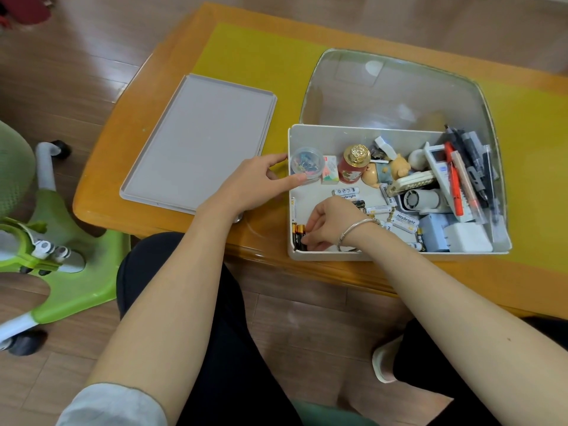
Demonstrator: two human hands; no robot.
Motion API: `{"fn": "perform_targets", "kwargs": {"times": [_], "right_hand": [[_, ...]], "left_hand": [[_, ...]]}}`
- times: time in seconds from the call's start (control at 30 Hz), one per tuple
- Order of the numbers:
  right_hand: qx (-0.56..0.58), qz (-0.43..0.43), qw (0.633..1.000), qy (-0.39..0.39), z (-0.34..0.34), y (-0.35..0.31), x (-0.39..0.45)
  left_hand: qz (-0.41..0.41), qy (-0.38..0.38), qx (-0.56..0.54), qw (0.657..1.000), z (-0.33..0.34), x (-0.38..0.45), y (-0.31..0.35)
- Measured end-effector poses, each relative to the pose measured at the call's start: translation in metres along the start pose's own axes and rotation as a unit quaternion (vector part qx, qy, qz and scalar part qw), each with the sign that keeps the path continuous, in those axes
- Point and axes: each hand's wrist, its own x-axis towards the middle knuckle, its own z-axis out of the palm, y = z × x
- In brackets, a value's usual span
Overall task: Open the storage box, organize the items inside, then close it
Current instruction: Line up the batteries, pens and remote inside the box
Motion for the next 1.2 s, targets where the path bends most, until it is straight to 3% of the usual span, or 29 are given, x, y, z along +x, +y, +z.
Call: {"fn": "perform_targets", "kwargs": {"times": [0.13, 0.27, 0.37, 0.63, 0.97, 1.07, 1.2], "right_hand": [[0.002, -0.006, 1.000, 0.006, 0.001, -0.003, -0.003], [0.004, -0.064, 0.983, 0.174, -0.021, 0.008, -0.009], [-0.094, -0.076, 0.959, 0.258, -0.047, 0.021, -0.012], [-0.299, -0.039, 0.921, 0.247, -0.048, 0.035, -0.007], [-0.391, -0.063, 0.889, 0.230, -0.040, 0.031, -0.003], [-0.362, -0.132, 0.892, 0.236, -0.043, 0.032, -0.006], [-0.192, -0.195, 0.943, 0.191, -0.032, 0.022, -0.011]], "left_hand": [[0.000, -0.006, -0.008, 1.000, -0.001, 0.001, -0.001], [-0.002, -0.017, -0.023, 1.000, -0.003, -0.001, 0.000], [-0.003, -0.014, -0.016, 1.000, -0.002, -0.001, 0.001], [-0.002, -0.014, -0.010, 1.000, -0.001, -0.002, 0.002], [-0.006, -0.012, -0.008, 1.000, -0.001, -0.001, 0.001], [-0.006, -0.010, -0.008, 1.000, -0.001, -0.001, 0.001], [-0.003, -0.010, -0.015, 1.000, -0.001, -0.001, 0.000]]}}
